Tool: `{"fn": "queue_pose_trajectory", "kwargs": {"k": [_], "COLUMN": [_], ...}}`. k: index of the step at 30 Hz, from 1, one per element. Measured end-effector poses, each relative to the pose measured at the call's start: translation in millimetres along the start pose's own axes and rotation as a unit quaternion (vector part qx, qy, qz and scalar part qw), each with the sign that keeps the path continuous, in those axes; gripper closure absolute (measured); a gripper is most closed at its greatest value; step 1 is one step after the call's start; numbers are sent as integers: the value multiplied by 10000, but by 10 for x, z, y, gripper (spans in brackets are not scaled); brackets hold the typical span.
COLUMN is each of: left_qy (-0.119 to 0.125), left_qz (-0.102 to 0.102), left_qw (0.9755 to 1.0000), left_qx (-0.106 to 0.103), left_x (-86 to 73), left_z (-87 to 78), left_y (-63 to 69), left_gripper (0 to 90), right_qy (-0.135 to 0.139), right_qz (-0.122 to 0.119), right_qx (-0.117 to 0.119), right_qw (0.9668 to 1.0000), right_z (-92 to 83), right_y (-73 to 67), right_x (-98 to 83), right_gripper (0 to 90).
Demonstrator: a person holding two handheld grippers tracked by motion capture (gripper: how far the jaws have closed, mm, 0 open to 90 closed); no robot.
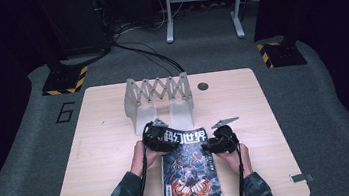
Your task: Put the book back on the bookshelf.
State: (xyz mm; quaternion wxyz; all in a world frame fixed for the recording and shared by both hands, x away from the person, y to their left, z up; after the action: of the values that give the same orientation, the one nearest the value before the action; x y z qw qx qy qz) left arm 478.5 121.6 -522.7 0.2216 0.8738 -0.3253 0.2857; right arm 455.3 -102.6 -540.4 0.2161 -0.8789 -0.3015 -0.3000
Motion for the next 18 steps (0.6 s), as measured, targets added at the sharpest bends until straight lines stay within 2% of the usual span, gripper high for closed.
{"fn": "queue_pose_trajectory", "kwargs": {"k": [3,6,8,11,13,14,16,17,18], "left_qy": [1,-2,-14,-14,47,70,142,159,197], "left_qz": [-12,-54,-60,-1,-45,-65,-98,-101,-101], "left_qw": [10000,9999,9998,9998,9999,9999,9998,9998,9997], "left_qx": [78,126,192,194,147,140,114,77,55], "left_x": [14,18,23,27,28,28,33,35,39], "left_z": [-14,-28,-34,-44,-57,-65,-81,-92,-104], "left_y": [-18,-23,-12,-7,-1,0,7,13,20], "left_gripper": [458,554,581,615,632,640,658,658,671], "right_qy": [63,88,145,191,172,176,322,322,434], "right_qz": [-23,-67,-60,-63,-89,-29,39,39,144], "right_qx": [12,13,47,70,108,107,41,41,-90], "right_qw": [10000,9999,9999,9998,9998,9998,9995,9995,9989], "right_z": [5,3,6,10,1,-9,-59,-59,-123], "right_y": [8,23,24,13,8,8,54,54,126], "right_x": [-2,-7,-13,-18,-26,-35,-63,-63,-92], "right_gripper": [555,559,558,518,456,423,351,351,309]}}
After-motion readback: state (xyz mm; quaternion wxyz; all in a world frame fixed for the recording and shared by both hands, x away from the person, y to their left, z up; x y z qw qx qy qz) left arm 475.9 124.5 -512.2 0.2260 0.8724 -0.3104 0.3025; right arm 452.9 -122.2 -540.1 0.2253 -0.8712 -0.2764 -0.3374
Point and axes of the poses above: each handheld gripper's, and its own axes: z roughly forward along the jaws, x roughly out of its top, y roughly to its right, the point moved 4 cm from there along z, roughly forward along the jaws, and after that the axes turned 4 degrees about -z, right-handed, at the moved point
